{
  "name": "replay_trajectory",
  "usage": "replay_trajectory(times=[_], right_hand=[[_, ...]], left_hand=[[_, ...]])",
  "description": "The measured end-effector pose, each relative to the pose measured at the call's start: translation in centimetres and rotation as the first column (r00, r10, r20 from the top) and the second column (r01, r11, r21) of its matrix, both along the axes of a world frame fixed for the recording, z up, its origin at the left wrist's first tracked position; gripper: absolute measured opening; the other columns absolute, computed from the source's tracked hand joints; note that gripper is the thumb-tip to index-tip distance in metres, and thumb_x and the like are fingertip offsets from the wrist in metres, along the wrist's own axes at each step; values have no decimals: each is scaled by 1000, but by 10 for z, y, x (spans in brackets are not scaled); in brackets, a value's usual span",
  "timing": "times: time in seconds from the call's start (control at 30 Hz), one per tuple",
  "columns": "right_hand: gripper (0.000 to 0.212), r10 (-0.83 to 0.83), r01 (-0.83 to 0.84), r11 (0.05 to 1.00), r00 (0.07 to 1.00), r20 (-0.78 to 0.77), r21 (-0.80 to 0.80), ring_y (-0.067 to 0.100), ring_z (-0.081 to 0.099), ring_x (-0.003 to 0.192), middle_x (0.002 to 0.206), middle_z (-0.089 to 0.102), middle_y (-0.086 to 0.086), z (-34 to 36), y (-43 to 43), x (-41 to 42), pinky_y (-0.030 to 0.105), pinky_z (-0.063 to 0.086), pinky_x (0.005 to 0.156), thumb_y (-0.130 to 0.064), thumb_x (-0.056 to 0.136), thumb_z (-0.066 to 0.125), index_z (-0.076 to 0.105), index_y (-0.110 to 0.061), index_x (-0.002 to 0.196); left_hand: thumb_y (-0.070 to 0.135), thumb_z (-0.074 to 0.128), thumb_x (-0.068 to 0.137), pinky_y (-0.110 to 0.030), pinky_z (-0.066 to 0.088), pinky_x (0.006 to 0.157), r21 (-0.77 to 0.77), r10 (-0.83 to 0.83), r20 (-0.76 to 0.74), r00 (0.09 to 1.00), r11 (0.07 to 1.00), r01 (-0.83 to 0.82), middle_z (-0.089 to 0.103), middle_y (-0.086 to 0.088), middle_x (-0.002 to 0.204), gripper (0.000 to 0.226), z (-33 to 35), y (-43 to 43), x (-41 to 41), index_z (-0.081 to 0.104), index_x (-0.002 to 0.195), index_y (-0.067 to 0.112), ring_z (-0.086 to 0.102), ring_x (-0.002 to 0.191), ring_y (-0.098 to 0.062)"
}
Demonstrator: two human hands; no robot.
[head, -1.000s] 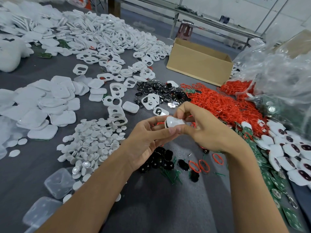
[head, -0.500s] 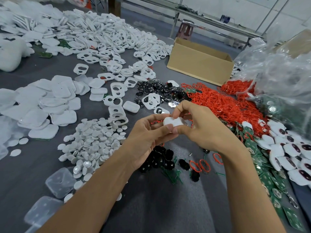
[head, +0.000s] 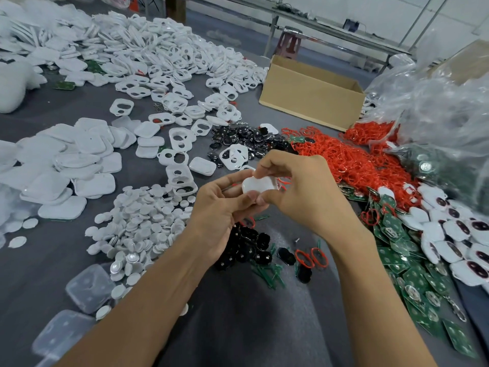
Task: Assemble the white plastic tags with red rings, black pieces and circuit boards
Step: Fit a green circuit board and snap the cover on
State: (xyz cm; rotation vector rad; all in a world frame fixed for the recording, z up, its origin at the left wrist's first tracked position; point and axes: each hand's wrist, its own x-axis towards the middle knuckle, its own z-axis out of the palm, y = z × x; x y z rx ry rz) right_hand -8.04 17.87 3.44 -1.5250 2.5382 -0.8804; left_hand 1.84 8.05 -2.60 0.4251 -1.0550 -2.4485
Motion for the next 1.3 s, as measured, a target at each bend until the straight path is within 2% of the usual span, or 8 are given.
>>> replay_trajectory(times=[0.1, 0.2, 0.33, 0.53, 0.73, 0.87, 1.17, 1.3], right_hand=[[21, 34, -13, 993, 984, 176, -117, 1, 68, 88, 88, 73, -9, -1, 3, -5, 20, 53, 80, -9, 76, 77, 69, -21, 91], [7, -14, 32, 995, 983, 184, -94, 11, 68, 81, 84, 74, -7, -6, 3, -8, 32, 53, 73, -23, 87, 70, 76, -24, 90], [18, -91, 85, 996, 980, 175, 38, 24, 59, 66, 71, 69, 8, -14, 0, -11, 35, 44, 60, -33, 87, 68, 76, -22, 75], [22, -121, 144, 989, 907, 404, -27, 19, 51, 63, 74, 66, 22, -17, 1, -18, 35, 42, 63, -27, 87, 70, 73, -10, 73], [13, -58, 133, 987, 812, 581, -87, 23, 51, 62, 67, 60, 19, -16, 2, -21, 32, 40, 61, -10, 85, 70, 69, -1, 75], [12, -36, 129, 985, 810, 586, -117, 27, 51, 65, 73, 60, 31, -15, 1, -18, 36, 39, 65, -7, 84, 70, 68, 3, 77], [18, -80, 145, 979, 921, 382, -145, 16, 42, 58, 61, 53, 12, -18, -6, -10, 29, 35, 59, -20, 86, 71, 72, -4, 77], [34, -13, 82, 990, 858, 513, -112, 19, 52, 66, 79, 63, 31, -15, 2, -16, 35, 44, 64, -21, 97, 54, 68, 10, 90]], left_hand=[[-6, 65, 71, -30, 61, 73, -42, -7, 7, 1000, 999, 8, 74, -14, 92, 45, 0, 1, 0, 59, 115, 0, 74, 75, -20], [-15, 61, 83, -27, 61, 68, -155, 11, 67, 998, 988, 0, 73, -15, 93, 43, -1, 7, -4, 52, 123, 1, 72, 76, -18], [-10, 66, 85, -20, 57, 64, -242, 17, 125, 992, 970, 14, 75, -5, 81, 42, -5, 13, -5, 50, 121, 6, 72, 70, -14], [3, 63, 92, -21, 59, 68, -243, -24, 198, 980, 967, 73, 75, -18, 85, 16, -8, 14, -6, 64, 105, -6, 72, 73, -14], [-3, 61, 91, -17, 57, 65, -324, 28, 187, 982, 945, 35, 73, -5, 70, 13, -7, 17, -7, 68, 87, 7, 70, 67, -8], [-5, 62, 90, -16, 57, 66, -337, 48, 172, 984, 941, 13, 74, -2, 71, 17, -7, 19, -6, 69, 85, 10, 71, 70, -8], [1, 63, 90, -17, 55, 60, -308, 99, 162, 982, 950, -45, 76, -7, 74, 8, -5, 15, -4, 68, 88, 6, 74, 68, -16], [5, 64, 91, -31, 59, 69, -264, 123, 156, 980, 961, -79, 76, -10, 78, 6, -5, 10, -4, 69, 93, 5, 74, 70, -17]])
